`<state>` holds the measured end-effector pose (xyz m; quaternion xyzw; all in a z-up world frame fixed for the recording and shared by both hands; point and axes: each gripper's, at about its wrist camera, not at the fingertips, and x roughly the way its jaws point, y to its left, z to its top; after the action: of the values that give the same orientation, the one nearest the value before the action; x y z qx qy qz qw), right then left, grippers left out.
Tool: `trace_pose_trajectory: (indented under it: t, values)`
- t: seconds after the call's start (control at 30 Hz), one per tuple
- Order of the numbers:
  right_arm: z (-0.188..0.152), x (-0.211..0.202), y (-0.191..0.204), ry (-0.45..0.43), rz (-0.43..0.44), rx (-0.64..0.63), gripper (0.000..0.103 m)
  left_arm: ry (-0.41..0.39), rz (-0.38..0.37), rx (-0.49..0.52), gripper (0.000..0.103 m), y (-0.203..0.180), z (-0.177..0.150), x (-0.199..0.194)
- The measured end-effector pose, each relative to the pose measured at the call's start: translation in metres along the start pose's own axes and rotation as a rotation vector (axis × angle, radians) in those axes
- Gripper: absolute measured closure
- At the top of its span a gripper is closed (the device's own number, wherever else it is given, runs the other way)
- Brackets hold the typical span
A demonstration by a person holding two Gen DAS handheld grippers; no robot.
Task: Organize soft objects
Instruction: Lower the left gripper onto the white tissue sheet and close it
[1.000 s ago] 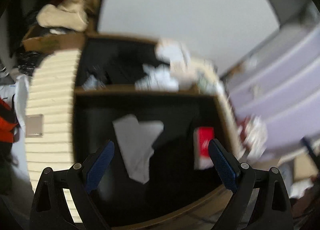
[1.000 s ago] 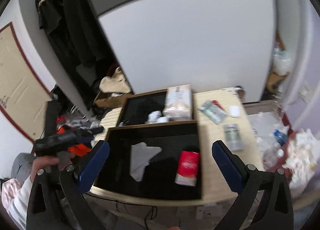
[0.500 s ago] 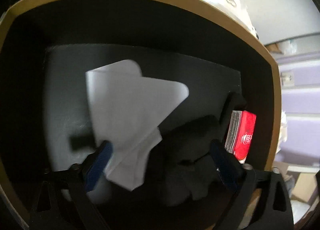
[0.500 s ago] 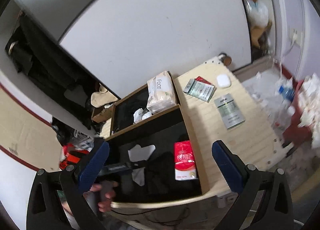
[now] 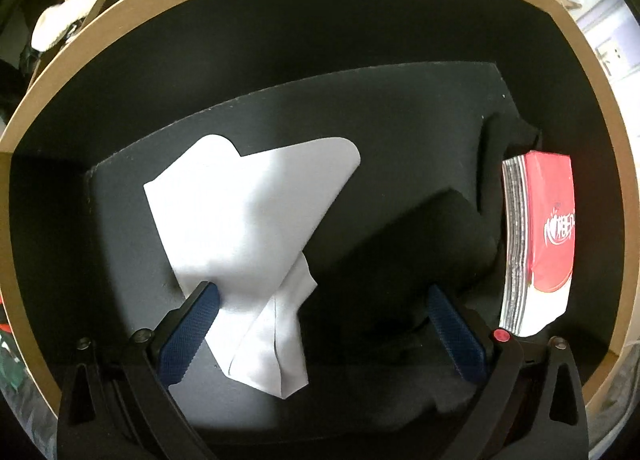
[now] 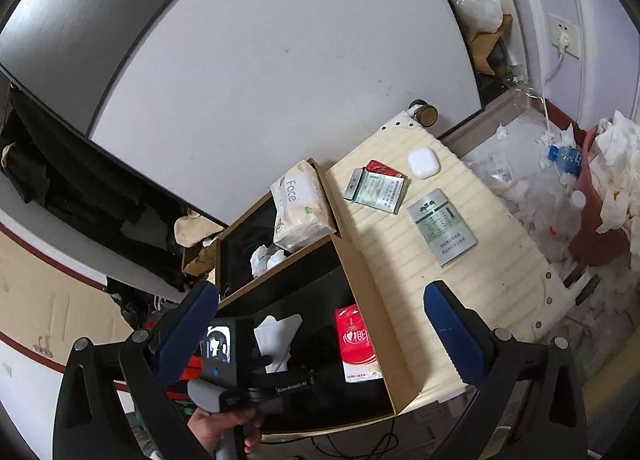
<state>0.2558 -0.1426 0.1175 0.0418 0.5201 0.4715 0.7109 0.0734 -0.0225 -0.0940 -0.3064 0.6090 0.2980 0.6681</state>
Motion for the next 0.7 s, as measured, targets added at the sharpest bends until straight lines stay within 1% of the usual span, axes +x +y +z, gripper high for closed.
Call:
trace_pose_trajectory:
  t: [0.1,0.13,0.17,0.2,0.23,0.27,0.37,0.5,0.53,0.57,0.6,0.7]
  values:
    - [0.001,-0.002,0.0,-0.009,0.005,0.007,0.001,-0.004,0.012,-0.015,0.012,0.008,-0.001,-0.002]
    - [0.001,-0.003,0.0,-0.013,0.005,0.007,0.001,-0.009,0.019,-0.015,0.017,0.009,-0.002,-0.004]
    - [0.002,-0.004,-0.001,-0.018,0.004,0.007,0.001,-0.02,0.022,-0.014,0.03,0.009,-0.002,-0.006]
    - [0.002,-0.005,-0.001,-0.022,0.0,0.007,0.001,-0.045,0.027,-0.001,0.041,0.011,-0.003,-0.011]
    - [0.003,-0.005,-0.001,-0.022,-0.001,0.007,0.001,-0.062,0.029,0.007,0.065,0.013,-0.003,-0.015]
    - [0.003,-0.004,-0.001,-0.02,-0.002,0.005,0.001,-0.074,0.029,0.006,0.082,0.015,-0.002,-0.018]
    - [0.002,-0.001,0.0,-0.014,-0.007,-0.005,0.001,-0.09,0.007,-0.04,0.091,0.028,-0.003,-0.022]
    - [0.001,0.0,0.004,-0.017,-0.014,-0.035,0.001,-0.116,-0.01,-0.072,0.094,0.038,-0.007,-0.029]
    - [0.002,-0.001,0.004,-0.02,-0.016,-0.037,0.001,-0.138,-0.013,-0.077,0.095,0.041,-0.008,-0.036]
    - [0.002,-0.001,0.003,-0.023,-0.016,-0.035,0.001,-0.187,-0.021,-0.087,0.095,0.044,-0.008,-0.048]
    - [0.002,-0.001,0.002,-0.022,-0.015,-0.032,0.001,-0.223,-0.025,-0.086,0.095,0.055,-0.001,-0.059]
    - [0.003,-0.002,-0.003,-0.019,-0.007,-0.003,0.001,-0.379,-0.008,-0.061,0.095,0.051,-0.001,-0.106]
